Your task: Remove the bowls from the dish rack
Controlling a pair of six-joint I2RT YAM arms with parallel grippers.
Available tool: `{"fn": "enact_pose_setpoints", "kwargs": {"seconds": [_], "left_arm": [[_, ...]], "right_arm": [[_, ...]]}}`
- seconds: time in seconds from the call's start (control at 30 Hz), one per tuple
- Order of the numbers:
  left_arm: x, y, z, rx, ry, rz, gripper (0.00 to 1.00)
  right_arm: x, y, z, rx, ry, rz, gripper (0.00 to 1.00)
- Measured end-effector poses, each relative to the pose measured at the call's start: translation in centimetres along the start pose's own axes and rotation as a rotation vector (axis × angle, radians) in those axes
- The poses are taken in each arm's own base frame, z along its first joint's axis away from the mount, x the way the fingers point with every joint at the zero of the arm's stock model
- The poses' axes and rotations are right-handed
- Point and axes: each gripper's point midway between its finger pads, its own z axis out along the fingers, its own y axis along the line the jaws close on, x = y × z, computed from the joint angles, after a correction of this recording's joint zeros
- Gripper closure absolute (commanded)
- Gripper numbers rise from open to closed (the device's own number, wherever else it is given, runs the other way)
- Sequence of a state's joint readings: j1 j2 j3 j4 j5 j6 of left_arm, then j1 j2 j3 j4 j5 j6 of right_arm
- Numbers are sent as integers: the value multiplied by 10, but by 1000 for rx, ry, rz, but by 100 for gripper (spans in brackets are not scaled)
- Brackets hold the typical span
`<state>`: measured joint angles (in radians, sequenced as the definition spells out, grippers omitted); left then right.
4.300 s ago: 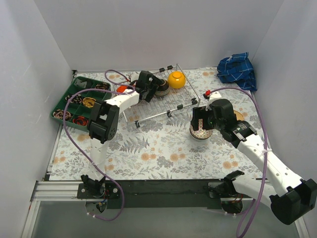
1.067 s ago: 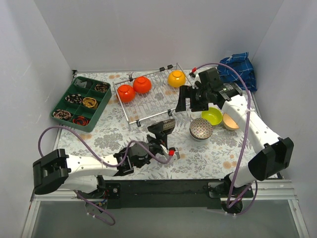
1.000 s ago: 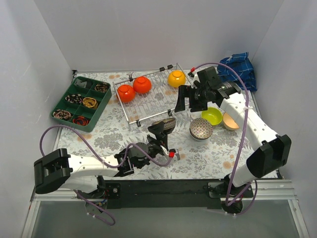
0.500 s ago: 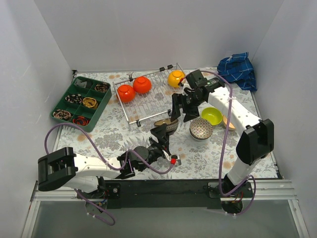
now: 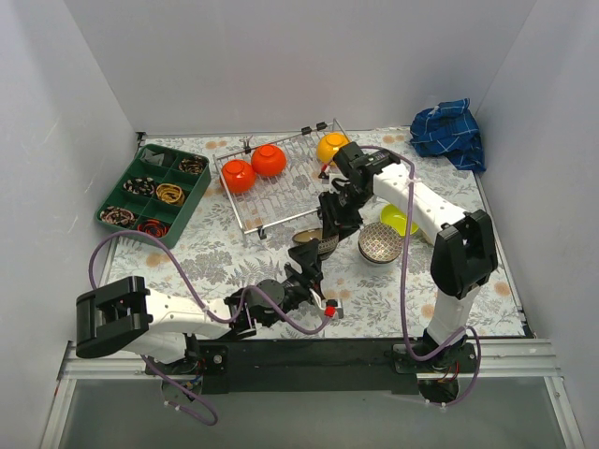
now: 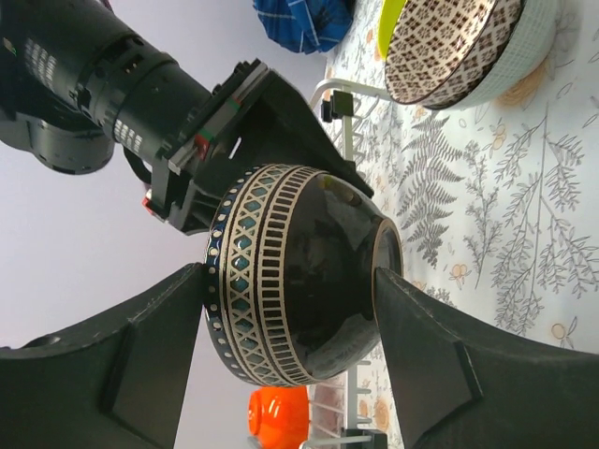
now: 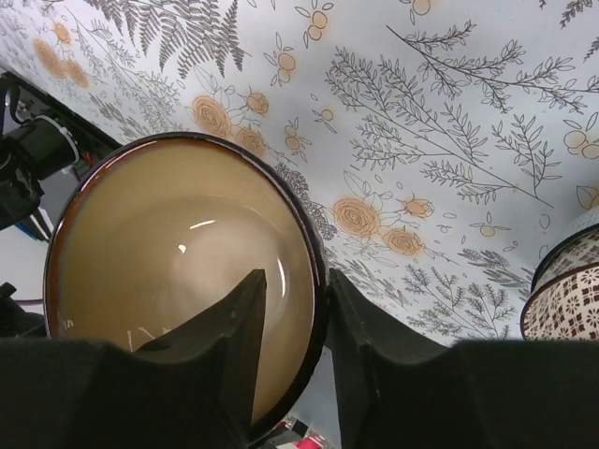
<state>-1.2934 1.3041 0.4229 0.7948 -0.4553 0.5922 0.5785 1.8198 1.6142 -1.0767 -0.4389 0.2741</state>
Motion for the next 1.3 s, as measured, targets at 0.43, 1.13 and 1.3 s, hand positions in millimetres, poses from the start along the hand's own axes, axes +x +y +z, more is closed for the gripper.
{"fn": "enact_pose_setpoints", "kwargs": {"seconds": [0.43, 1.13, 1.3], "left_arm": [[-8, -1, 1, 6, -24, 20, 14], [-8, 1, 14, 35, 232, -798, 2], [10, 2, 21, 48, 320, -1081, 2]], "right_arm": [[-6, -11, 0, 64, 2, 30, 99], [-18, -111, -117, 252, -593, 106, 99], [7, -132, -90, 282, -640, 94, 99]]}}
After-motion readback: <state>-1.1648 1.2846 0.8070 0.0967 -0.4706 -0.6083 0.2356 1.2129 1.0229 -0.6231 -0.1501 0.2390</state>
